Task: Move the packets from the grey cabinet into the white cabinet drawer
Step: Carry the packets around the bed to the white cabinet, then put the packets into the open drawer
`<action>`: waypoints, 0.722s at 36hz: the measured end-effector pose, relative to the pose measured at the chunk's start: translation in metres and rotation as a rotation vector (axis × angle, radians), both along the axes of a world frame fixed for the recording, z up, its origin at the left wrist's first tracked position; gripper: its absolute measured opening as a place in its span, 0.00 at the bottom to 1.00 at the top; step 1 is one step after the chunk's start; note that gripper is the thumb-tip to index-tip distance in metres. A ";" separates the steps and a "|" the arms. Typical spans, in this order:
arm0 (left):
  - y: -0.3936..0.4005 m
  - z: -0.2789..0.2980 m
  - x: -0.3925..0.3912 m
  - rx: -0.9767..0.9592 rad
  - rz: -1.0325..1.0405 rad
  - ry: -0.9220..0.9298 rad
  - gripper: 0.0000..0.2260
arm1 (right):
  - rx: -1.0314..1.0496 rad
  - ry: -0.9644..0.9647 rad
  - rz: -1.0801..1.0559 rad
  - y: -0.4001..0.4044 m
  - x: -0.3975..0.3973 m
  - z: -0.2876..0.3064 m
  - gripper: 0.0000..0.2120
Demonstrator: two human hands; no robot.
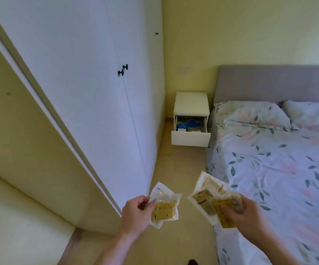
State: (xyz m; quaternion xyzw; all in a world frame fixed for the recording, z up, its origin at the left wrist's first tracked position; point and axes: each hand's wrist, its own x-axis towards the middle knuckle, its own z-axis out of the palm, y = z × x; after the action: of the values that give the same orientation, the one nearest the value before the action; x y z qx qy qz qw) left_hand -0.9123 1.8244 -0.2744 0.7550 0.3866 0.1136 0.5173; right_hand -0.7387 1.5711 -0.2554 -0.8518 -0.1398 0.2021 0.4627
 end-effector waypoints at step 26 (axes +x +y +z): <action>0.195 -0.034 0.422 0.068 -0.032 0.100 0.04 | -0.205 0.007 -0.018 0.159 0.426 -0.016 0.05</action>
State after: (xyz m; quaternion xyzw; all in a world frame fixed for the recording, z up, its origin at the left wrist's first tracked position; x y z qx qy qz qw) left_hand -0.4898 2.0194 -0.3079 0.7831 0.3955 0.0807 0.4731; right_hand -0.3122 1.7305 -0.2718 -0.8952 -0.1088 0.2142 0.3753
